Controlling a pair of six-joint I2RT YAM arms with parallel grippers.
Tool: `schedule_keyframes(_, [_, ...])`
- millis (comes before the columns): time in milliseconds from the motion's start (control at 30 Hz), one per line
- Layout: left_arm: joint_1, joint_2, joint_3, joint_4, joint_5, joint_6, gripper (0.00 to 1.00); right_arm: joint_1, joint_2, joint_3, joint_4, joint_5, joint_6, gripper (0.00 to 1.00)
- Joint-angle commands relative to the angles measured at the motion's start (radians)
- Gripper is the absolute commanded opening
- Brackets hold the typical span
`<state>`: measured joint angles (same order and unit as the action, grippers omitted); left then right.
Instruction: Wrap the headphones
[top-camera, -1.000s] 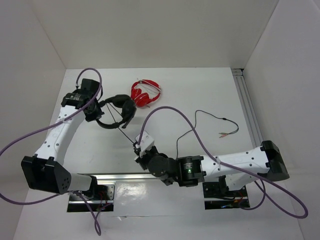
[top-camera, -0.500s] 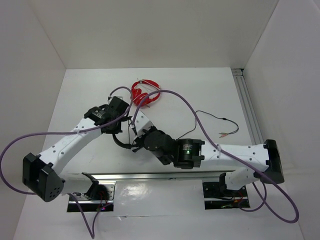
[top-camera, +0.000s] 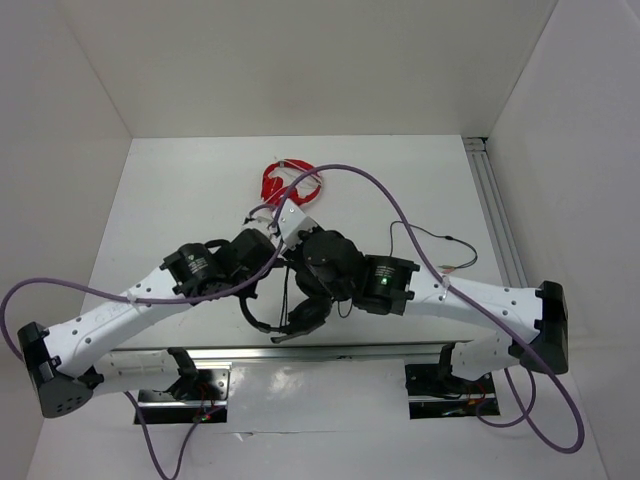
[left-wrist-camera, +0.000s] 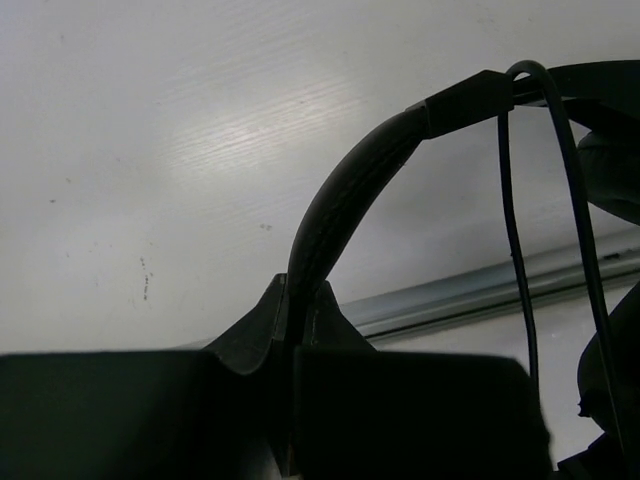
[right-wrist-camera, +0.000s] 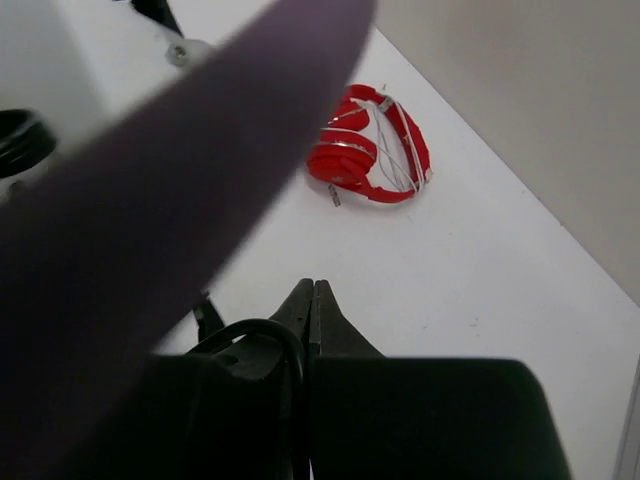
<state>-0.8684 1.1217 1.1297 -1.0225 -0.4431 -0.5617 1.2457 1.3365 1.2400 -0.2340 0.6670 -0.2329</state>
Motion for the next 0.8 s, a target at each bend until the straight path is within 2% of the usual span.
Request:
schedule_keyframes(0, [-0.090, -0.020, 0.056, -0.030, 0.055, -0.004, 0.00, -0.069, -0.019, -0.004, 0.099, 0.052, -0.063, 0.00])
schedule_keyframes(133, [-0.174, -0.068, 0.068, -0.039, 0.106, 0.008, 0.00, -0.184, -0.010, -0.017, 0.099, -0.056, -0.051, 0.00])
schedule_keyframes(267, [-0.184, -0.118, 0.126, -0.080, 0.115, 0.008, 0.00, -0.291, -0.022, -0.082, 0.123, -0.254, -0.014, 0.02])
schedule_keyframes(333, [-0.184, -0.150, 0.163, -0.090, 0.141, 0.025, 0.00, -0.343, -0.031, -0.115, 0.165, -0.429, 0.009, 0.08])
schedule_keyframes(500, [-0.184, -0.180, 0.255, -0.071, 0.181, 0.049, 0.00, -0.390, -0.040, -0.201, 0.258, -0.693, 0.079, 0.08])
schedule_keyframes(600, [-0.184, -0.155, 0.344, -0.071, 0.146, 0.023, 0.00, -0.400, -0.027, -0.264, 0.346, -0.806, 0.141, 0.09])
schedule_keyframes(667, [-0.184, -0.137, 0.412, -0.060, 0.124, -0.009, 0.00, -0.400, -0.014, -0.315, 0.468, -0.851, 0.222, 0.12])
schedule_keyframes(767, [-0.184, -0.103, 0.496, -0.050, 0.070, -0.095, 0.00, -0.382, 0.033, -0.498, 0.720, -0.889, 0.343, 0.17])
